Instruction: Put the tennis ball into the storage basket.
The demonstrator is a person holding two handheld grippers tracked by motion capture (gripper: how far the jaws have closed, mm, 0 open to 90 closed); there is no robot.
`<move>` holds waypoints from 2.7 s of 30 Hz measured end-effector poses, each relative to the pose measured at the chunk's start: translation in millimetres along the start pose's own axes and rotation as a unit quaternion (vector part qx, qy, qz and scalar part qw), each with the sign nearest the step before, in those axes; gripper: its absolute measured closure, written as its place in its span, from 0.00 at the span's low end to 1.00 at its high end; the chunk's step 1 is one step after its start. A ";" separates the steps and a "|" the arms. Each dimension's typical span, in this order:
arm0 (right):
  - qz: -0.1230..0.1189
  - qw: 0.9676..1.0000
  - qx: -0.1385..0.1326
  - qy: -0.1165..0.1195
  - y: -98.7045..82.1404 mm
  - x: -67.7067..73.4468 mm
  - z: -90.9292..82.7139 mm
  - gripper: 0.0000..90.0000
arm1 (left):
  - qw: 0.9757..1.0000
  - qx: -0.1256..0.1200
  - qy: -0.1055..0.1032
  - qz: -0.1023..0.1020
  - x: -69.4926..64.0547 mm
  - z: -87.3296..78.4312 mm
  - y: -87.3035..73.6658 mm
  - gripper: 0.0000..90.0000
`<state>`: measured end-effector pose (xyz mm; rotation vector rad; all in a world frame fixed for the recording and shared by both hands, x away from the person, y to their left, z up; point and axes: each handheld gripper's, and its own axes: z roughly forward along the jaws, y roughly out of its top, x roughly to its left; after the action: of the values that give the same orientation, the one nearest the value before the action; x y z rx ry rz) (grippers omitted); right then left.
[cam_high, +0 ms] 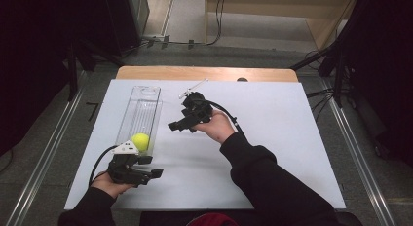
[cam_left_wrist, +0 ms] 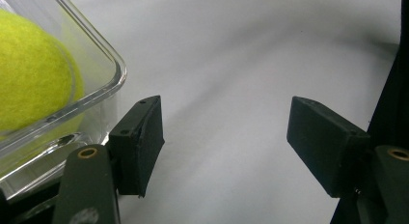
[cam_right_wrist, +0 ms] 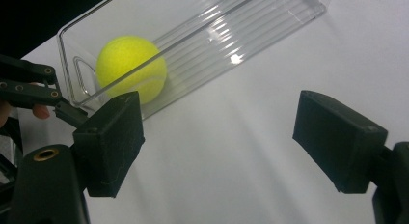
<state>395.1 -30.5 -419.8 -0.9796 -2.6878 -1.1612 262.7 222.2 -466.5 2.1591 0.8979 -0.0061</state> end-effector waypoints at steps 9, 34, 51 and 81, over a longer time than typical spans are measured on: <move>0.006 1.000 -0.001 -0.001 -10.5 -6.1 -10.7 0.18 | 1.000 -0.001 0.000 -0.001 -0.1 0.4 -0.2 0.33; 0.018 1.000 -0.010 0.000 -46.0 -22.7 -40.0 0.18 | 1.000 0.002 0.003 0.000 -0.5 1.2 0.0 0.33; 0.046 0.999 -0.028 -0.011 -67.5 -40.2 -59.5 0.18 | 1.000 -0.006 0.001 0.001 -1.8 -1.7 0.7 0.33; 0.060 0.997 -0.034 -0.032 -118.0 -40.0 -97.1 0.19 | 1.000 -0.007 0.000 0.001 -2.8 -1.6 1.1 0.33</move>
<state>340.9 -177.9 -436.9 -1.1916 -2.6099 -1.2260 260.8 221.1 -463.9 2.1469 0.8932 0.0021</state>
